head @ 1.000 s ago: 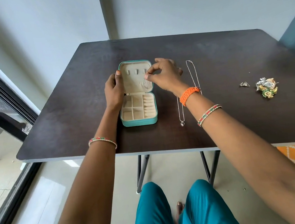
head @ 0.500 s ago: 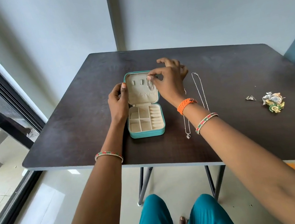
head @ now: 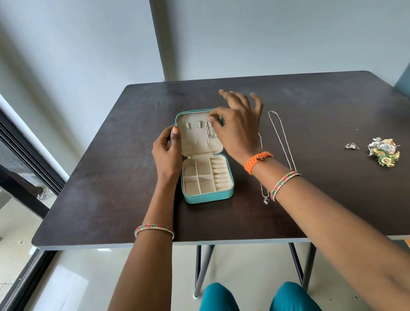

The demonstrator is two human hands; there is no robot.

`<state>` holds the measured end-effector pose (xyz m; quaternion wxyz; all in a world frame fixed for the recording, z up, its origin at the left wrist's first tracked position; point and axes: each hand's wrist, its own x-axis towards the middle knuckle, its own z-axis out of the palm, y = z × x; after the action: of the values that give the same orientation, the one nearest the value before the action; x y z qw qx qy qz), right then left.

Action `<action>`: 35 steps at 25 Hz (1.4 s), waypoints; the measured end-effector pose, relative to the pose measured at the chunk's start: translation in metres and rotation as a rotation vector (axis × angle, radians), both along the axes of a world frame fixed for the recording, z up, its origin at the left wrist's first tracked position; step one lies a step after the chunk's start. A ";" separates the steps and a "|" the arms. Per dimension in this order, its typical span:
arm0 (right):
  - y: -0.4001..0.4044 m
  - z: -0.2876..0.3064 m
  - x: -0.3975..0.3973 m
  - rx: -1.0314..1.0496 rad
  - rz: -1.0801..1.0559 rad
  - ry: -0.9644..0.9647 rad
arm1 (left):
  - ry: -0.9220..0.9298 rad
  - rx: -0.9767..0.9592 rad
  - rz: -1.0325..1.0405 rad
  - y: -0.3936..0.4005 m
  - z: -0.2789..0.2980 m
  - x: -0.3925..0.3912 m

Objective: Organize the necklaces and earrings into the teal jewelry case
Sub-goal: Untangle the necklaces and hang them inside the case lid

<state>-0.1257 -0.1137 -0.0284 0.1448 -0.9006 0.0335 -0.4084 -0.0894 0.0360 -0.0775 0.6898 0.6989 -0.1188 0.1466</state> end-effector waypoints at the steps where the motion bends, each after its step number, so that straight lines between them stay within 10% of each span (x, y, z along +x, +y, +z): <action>1: 0.000 0.001 0.000 0.013 -0.006 -0.010 | 0.003 -0.002 0.002 0.000 0.000 0.000; 11: 0.000 0.015 0.000 0.494 0.080 0.151 | 0.016 -0.010 0.024 -0.001 0.002 -0.005; 20: 0.009 -0.005 -0.043 -0.061 0.035 0.342 | 0.032 0.053 0.109 0.000 0.005 -0.008; 35: 0.016 -0.012 -0.038 -0.016 -0.016 0.285 | 0.028 0.077 0.132 0.000 0.006 -0.009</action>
<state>-0.1638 -0.0977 -0.0400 0.1281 -0.9503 0.0575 -0.2779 -0.0988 0.0360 -0.0711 0.6528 0.7333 -0.0684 0.1775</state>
